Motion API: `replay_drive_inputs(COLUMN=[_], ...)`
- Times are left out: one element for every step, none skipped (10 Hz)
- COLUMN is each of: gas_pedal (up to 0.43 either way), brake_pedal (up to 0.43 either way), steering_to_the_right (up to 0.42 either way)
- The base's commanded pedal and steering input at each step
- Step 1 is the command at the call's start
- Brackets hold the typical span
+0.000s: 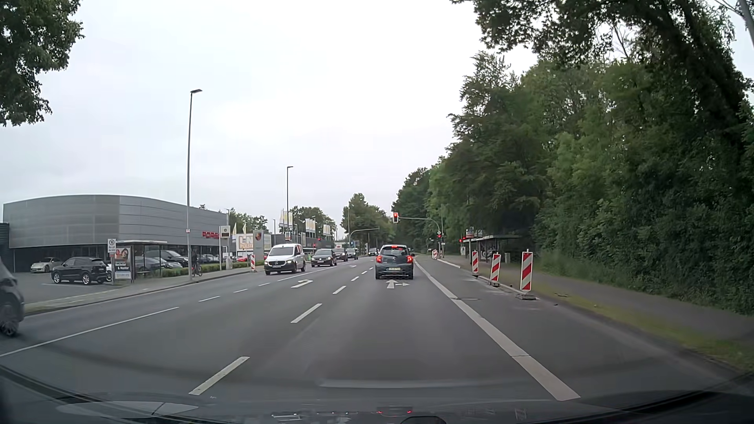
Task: Follow the waypoints while adhering to traffic rules and regulations
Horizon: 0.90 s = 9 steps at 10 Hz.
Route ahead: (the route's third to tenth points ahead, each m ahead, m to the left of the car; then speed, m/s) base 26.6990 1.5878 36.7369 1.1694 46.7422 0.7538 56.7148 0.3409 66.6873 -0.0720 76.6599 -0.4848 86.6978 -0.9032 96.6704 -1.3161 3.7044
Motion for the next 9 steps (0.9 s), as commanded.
replay_drive_inputs(gas_pedal=[0.098,0.098,0.098,0.098,0.098,0.098,0.098,0.098,0.098], brake_pedal=[0.000,0.000,0.000,0.000,0.000,0.000,0.000,0.000,0.000], steering_to_the_right=[0.002,0.002,0.003,0.007,0.009,0.009,0.009,0.009,0.009])
